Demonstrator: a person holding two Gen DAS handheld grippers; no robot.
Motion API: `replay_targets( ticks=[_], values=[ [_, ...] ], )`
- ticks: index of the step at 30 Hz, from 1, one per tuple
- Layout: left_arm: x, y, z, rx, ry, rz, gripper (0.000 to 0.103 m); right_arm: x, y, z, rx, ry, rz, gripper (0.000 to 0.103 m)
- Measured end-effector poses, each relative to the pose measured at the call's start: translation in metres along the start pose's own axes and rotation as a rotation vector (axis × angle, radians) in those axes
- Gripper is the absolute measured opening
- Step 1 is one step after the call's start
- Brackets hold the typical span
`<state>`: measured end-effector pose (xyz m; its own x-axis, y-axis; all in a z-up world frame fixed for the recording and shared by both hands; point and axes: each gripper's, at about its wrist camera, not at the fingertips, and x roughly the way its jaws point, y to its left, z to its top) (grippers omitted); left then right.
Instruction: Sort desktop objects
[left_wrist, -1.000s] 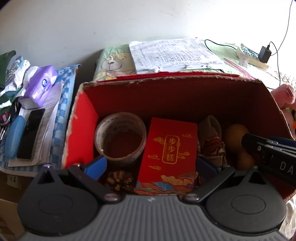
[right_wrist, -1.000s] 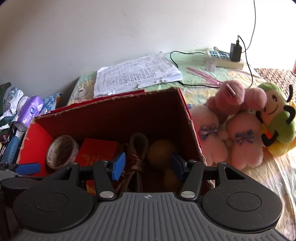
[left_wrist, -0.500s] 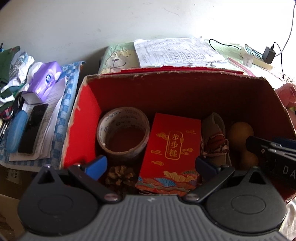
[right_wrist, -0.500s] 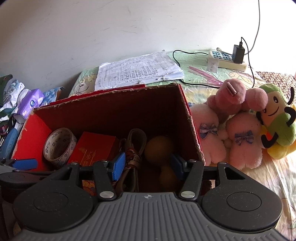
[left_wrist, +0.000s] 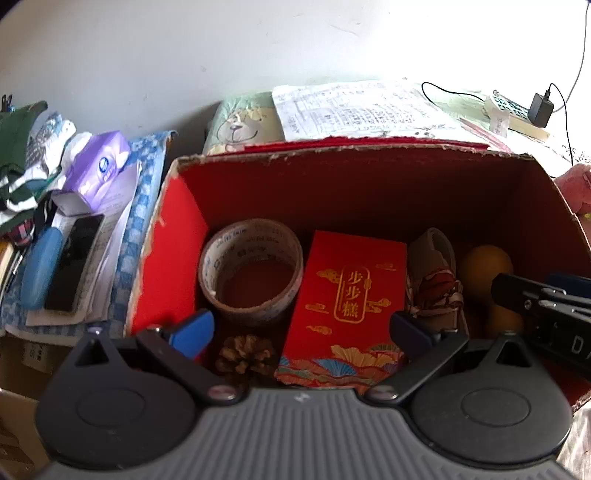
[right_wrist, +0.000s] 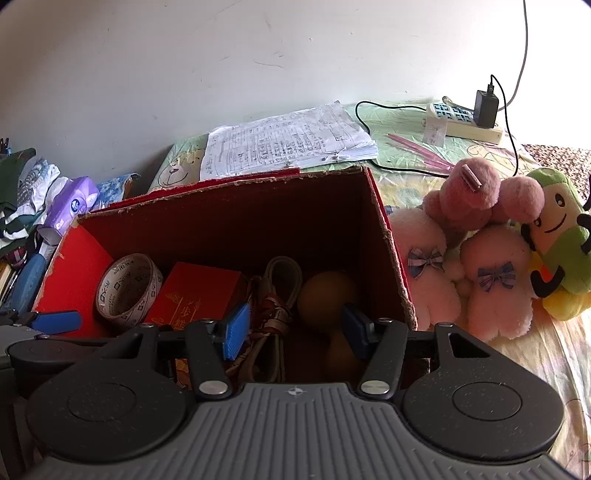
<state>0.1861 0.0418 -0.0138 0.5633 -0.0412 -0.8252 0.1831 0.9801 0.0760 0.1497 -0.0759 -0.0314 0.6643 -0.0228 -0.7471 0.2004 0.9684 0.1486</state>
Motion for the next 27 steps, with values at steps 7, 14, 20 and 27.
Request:
replay_targets(
  ticks=[7,14,20,27],
  values=[
    [-0.0006,-0.0037,0.0018,0.019,-0.005,0.001,0.102,-0.0022,-0.0028,-0.0008,0.015,-0.012,0.009,0.058],
    [-0.002,-0.0071,0.001,0.03,-0.005,0.003,0.102,-0.0044,-0.0048,-0.0017,0.021,-0.019,0.008,0.058],
    [-0.0051,-0.0048,0.001,0.017,-0.025,-0.002,0.102,-0.0044,-0.0052,-0.0015,0.023,-0.02,0.009,0.058],
    [-0.0086,-0.0024,0.0019,0.003,-0.056,0.002,0.102,-0.0044,-0.0052,-0.0014,0.024,-0.021,0.01,0.058]
  ],
)
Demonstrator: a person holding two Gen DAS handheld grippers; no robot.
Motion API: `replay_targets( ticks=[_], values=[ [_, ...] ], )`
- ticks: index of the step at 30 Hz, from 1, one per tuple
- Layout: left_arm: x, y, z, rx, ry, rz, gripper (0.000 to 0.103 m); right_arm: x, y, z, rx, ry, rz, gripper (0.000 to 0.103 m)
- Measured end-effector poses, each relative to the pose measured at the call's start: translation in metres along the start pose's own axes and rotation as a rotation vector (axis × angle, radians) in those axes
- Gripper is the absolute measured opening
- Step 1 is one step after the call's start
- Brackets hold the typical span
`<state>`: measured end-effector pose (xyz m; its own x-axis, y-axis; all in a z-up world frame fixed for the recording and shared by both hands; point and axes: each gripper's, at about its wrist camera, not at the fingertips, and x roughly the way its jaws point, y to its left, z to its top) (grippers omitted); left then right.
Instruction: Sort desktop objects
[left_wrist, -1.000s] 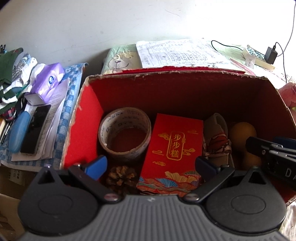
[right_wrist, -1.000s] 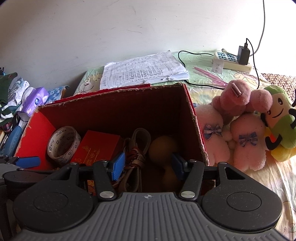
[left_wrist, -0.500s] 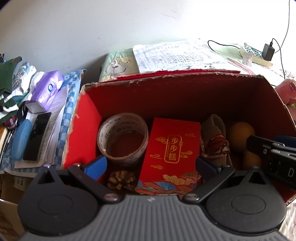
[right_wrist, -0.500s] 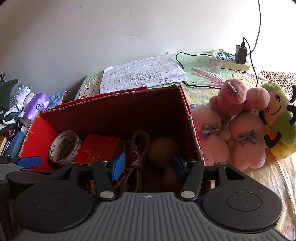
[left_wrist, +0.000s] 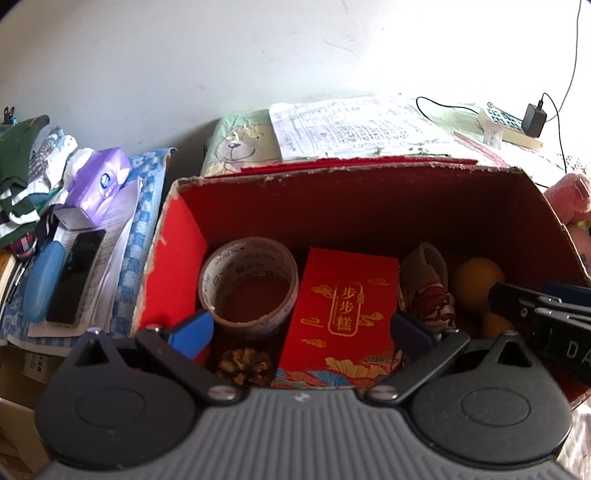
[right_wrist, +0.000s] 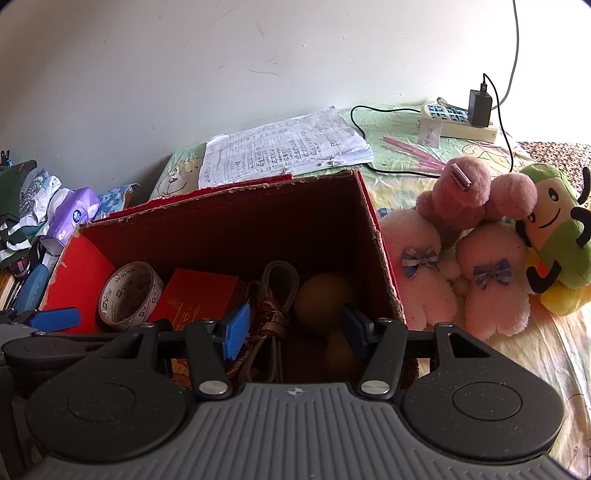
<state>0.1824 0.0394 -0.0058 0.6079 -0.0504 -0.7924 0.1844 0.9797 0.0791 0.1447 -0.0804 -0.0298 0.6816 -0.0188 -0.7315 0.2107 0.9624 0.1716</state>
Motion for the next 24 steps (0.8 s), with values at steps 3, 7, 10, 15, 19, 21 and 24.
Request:
replay_targets(
  ticks=[3,7,10,15,19,21,24],
  values=[
    [-0.0009,0.0008,0.0002,-0.008,-0.01,0.001,0.102,0.0,0.0002,0.0,0.0,-0.001,0.0,0.058],
    [-0.0061,0.0013,-0.0009,-0.018,-0.048,0.003,0.103,0.0,-0.0002,0.0,0.003,-0.001,0.002,0.058],
    [-0.0094,0.0013,0.0003,-0.017,-0.076,0.01,0.103,-0.0005,-0.0002,0.0006,0.008,-0.003,0.003,0.058],
    [-0.0083,0.0048,0.0063,-0.007,-0.064,-0.018,0.103,-0.0009,-0.0005,0.0009,0.015,-0.007,0.006,0.058],
    [-0.0052,0.0069,0.0077,-0.013,-0.055,-0.012,0.103,-0.002,-0.0018,0.0001,0.03,-0.015,0.007,0.058],
    [-0.0027,0.0067,0.0076,-0.012,-0.036,-0.015,0.102,-0.0022,-0.0025,0.0003,0.035,-0.019,0.003,0.058],
    [-0.0022,0.0062,0.0056,-0.015,-0.027,-0.008,0.102,-0.0025,-0.0019,-0.0003,0.032,-0.02,0.001,0.058]
  ],
)
